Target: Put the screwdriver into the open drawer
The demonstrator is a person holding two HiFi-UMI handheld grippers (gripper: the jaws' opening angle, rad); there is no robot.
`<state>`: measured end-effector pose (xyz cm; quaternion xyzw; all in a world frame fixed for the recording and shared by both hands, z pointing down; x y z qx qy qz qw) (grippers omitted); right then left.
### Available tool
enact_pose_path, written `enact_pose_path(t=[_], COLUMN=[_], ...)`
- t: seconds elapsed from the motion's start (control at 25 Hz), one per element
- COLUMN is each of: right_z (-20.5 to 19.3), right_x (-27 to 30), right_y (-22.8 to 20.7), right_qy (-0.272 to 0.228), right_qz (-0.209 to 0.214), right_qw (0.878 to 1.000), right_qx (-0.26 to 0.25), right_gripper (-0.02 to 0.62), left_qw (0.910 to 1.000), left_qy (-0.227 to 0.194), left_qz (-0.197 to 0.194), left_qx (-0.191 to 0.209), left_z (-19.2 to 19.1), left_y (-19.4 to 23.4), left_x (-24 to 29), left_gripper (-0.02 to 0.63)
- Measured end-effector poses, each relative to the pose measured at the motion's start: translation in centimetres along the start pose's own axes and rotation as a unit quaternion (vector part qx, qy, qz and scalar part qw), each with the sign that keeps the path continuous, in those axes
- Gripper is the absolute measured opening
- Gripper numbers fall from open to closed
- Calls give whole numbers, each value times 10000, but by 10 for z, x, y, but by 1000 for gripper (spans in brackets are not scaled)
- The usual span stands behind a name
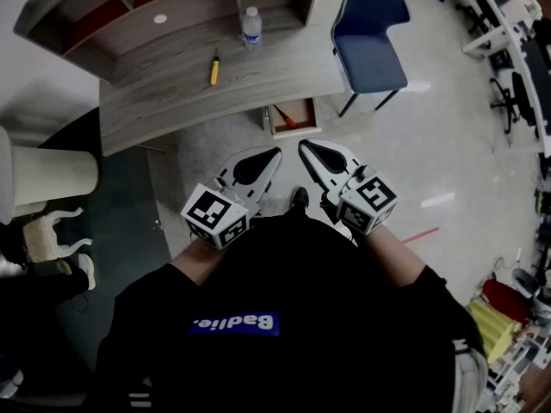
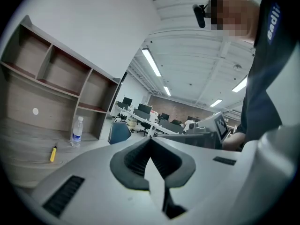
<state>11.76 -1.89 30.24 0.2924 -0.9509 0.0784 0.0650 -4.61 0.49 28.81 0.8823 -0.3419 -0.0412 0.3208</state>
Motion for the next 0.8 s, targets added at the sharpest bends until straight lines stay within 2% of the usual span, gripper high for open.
enact_pose_path(t=[0.4,0.6,0.8], right_z=[5,8,6], right_x=[2,4,2], right_y=[3,4,3], right_qy=[-53,-262,-104], right_qz=[11,70,28], right_qw=[10000,9994,9999], right_qx=[-53,216,85], right_gripper=[29,29,29], left_qw=[10000,10000,10000], left_qy=[-45,-48,-68], left_qz=[36,29,18], left_qx=[30,37,32], left_z=[1,2,2], left_y=[0,0,-2], left_x=[-3,-2,-2], left_gripper=[2,2,2])
Point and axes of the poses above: the fingertips, and each gripper's own axes: x forward along the fingers, y to its left, z out of its top, the point moved 8 cm from there along -x, backward along the fingers, and after that the axes turned 15 degrees about -x, right-handed, at the moved point
